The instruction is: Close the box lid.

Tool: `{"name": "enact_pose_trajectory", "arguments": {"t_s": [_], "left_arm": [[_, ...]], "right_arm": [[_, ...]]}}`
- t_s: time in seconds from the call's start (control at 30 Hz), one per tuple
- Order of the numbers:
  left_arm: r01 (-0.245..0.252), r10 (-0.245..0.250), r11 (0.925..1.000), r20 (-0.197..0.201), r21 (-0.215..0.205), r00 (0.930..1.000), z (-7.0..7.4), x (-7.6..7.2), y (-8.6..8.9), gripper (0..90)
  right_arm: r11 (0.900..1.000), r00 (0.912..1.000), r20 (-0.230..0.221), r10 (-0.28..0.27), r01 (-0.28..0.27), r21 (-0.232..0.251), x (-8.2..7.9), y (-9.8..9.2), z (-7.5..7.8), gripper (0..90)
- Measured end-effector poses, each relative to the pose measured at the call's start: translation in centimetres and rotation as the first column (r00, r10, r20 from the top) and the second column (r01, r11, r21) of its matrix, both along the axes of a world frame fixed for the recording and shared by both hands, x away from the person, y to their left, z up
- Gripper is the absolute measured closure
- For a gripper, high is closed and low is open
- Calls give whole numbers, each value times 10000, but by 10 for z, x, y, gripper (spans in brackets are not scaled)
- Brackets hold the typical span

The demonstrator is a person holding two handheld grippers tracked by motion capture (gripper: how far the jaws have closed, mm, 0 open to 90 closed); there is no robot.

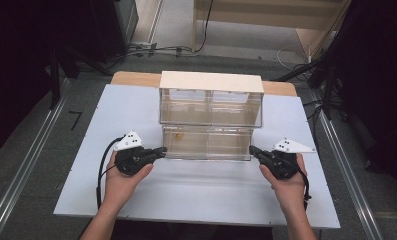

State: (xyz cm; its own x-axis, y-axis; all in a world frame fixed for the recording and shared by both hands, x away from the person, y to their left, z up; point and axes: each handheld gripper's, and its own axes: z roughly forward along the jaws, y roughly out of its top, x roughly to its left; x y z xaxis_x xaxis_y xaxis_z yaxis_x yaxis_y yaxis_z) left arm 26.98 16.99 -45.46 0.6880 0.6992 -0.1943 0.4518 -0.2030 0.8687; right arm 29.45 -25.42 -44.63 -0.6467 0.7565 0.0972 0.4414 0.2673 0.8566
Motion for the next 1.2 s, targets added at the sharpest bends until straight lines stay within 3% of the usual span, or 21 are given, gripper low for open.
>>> {"name": "enact_pose_trajectory", "arguments": {"t_s": [0.83, 1.07, 1.2], "left_arm": [[316, -309, 9994, -482, 137, 9984, -2, 3, 10, 889], [161, -120, 9984, -757, 536, 9971, -6, 5, 13, 893], [224, -204, 9994, -765, 256, 9969, -6, 6, 16, 891]], "right_arm": [[9993, 9993, -321, 208, -217, -290, 2, -8, 0, 874], [9983, 9983, -577, 127, -159, -556, 5, -9, -5, 874], [9986, 9982, -606, 41, -74, -531, 6, -10, -6, 874]]}}
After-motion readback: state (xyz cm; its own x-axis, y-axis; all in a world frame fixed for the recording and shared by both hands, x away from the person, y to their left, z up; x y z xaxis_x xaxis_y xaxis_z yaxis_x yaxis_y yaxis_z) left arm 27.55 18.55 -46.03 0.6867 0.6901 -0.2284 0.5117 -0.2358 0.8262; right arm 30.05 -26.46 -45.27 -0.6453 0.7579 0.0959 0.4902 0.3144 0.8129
